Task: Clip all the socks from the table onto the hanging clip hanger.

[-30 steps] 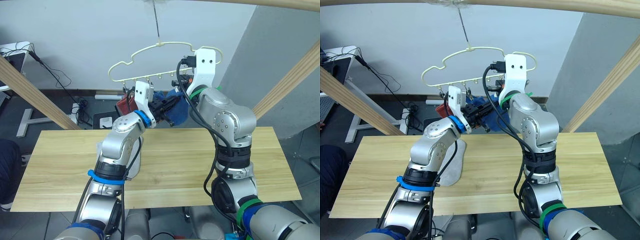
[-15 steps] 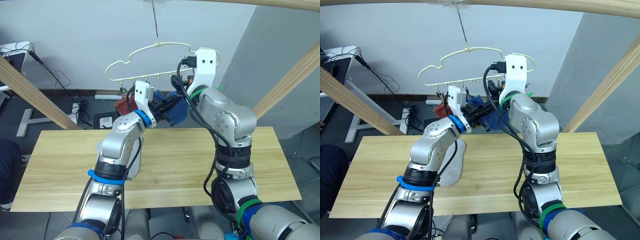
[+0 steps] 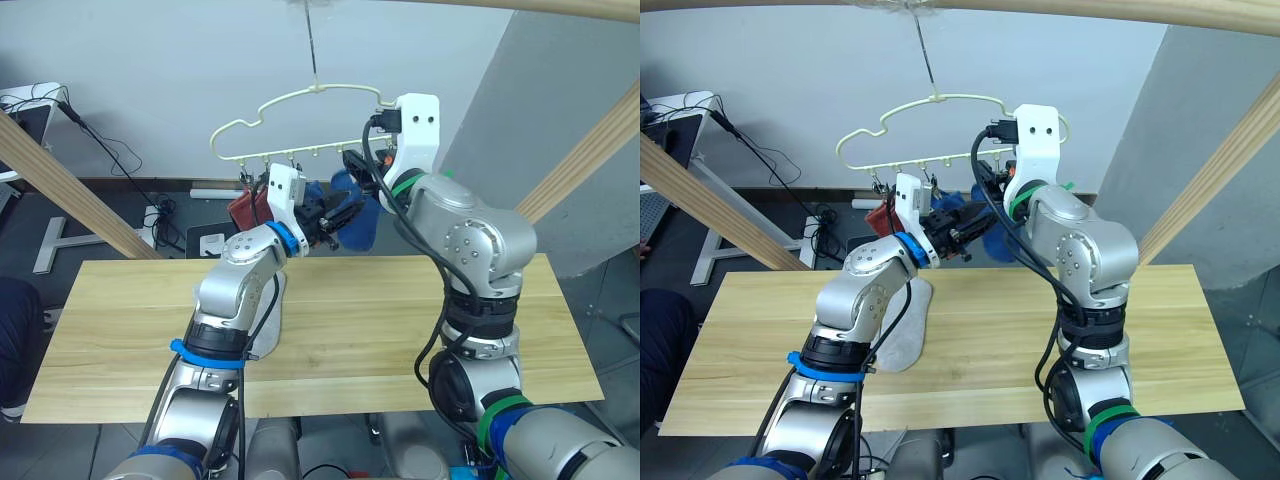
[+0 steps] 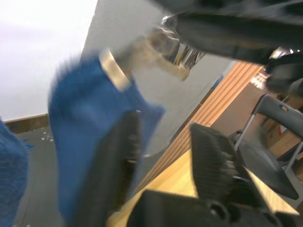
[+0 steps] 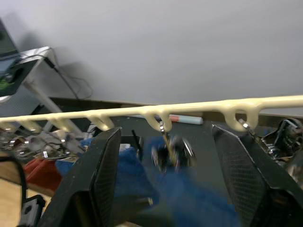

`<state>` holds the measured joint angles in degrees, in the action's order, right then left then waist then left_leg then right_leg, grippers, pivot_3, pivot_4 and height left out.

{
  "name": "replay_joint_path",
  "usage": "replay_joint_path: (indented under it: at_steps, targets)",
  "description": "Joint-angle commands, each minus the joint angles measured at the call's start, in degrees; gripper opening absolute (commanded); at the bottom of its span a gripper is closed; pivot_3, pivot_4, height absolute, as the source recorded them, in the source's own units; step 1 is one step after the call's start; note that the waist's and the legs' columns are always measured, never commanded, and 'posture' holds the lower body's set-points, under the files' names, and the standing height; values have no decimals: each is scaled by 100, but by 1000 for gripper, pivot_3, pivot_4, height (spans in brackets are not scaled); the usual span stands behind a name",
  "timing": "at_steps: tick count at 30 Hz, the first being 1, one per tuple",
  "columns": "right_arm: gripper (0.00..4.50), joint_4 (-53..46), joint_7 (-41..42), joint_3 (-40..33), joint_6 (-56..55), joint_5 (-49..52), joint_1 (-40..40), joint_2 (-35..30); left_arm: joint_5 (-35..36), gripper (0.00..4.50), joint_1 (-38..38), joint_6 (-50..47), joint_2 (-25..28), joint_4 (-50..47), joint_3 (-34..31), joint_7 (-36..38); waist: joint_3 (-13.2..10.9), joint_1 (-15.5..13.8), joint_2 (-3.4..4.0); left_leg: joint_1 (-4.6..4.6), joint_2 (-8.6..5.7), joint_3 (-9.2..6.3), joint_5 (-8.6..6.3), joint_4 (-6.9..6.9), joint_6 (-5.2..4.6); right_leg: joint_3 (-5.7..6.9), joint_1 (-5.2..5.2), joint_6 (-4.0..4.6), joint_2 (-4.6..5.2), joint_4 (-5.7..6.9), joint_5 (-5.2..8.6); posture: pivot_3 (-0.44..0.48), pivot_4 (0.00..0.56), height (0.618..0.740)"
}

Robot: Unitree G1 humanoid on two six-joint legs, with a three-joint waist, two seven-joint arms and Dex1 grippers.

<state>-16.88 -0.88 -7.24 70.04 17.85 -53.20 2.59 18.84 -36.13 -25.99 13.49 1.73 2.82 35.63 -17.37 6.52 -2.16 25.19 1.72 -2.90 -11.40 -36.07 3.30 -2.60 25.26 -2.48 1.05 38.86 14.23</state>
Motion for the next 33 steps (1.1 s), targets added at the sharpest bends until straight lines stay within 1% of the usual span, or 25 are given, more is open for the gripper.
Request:
replay_joint_path:
  at_steps: [1, 3, 6, 12, 15, 19, 22, 25, 29, 32, 33]
  targets:
    - [3159, -522, 258, -27, 207, 293, 31, -142, 66, 3198, 70, -70, 74, -427, 31, 50, -1, 1, 2, 0, 0, 0, 0, 1, 0, 0, 0, -1, 0, 0, 0, -186, 309, 740]
    - [3159, -675, 365, -29, 323, 385, 99, -261, 102, 3198, 147, -137, 157, -581, 23, 92, -2, 3, 3, 0, 0, 0, 0, 1, 0, 0, 0, -1, 0, 0, 0, -186, 309, 740]
    - [3159, -1119, 626, -72, 623, 601, 298, -560, 187, 3198, 413, -283, 386, -1080, -73, 115, -2, 8, 4, 0, 1, 0, 0, 2, 0, -1, 1, -1, 0, 0, 1, -186, 309, 740]
    - [3159, -1918, 807, -85, 1233, 913, 585, -828, 546, 3198, 1001, -772, 864, -2050, -257, 184, -8, 11, 12, 0, 2, 0, 0, 3, 0, -3, 2, -3, 0, 0, 3, -196, 308, 740]
    - [3159, -2296, 1051, -7, 1387, 1149, 807, -1038, 751, 3198, 1225, -977, 1104, -2405, -432, 179, -8, 9, 12, -1, 2, 0, 0, 2, 0, -4, 0, -28, 0, -1, 18, -196, 308, 740]
    - [3159, -2647, 1680, 158, 1144, 1515, 1369, -1672, 1074, 3198, 1623, -1262, 1535, -2896, -789, 247, -9, 10, 12, -1, 1, 1, 0, 3, 0, -5, 1, -33, 0, -4, 21, -195, 302, 740]
    - [3159, -2744, 2016, 284, 917, 1688, 1594, -2016, 1298, 3198, 1863, -1414, 1781, -3145, -1034, 239, -9, 9, 12, -1, 1, 3, 0, 5, 0, -7, 2, -34, 0, -8, 22, -185, 298, 740]
    - [3159, -2786, 2153, 315, 794, 1819, 1699, -2153, 1499, 3198, 2037, -1527, 1938, -3311, -1251, 199, -10, 11, 11, -2, 2, 4, 0, 4, 0, -8, 1, -34, -1, -9, 22, -178, 296, 740]
    - [3159, -3019, 2418, 405, 721, 2131, 1907, -2393, 2291, 3198, 2705, -1939, 2336, -3773, -2027, 373, -10, 10, 11, -3, 5, 4, 0, 6, 0, -9, 1, -34, -2, -16, 23, -152, 289, 740]
    - [3159, -2970, 2469, 463, 591, 2185, 1952, -2526, 2512, 3198, 3000, -1998, 2576, -3886, -2255, 431, -10, -14, 11, -2, 5, 4, 0, 9, 0, -7, 2, -32, -1, -17, 25, -132, 280, 740]
    - [3159, -2931, 2438, 492, 546, 2150, 1954, -2568, 2483, 3198, 3052, -1964, 2641, -3888, -2301, 406, -10, -25, 11, -3, 5, 4, 0, 9, 0, -7, 1, -32, -1, -18, 25, -127, 277, 740]
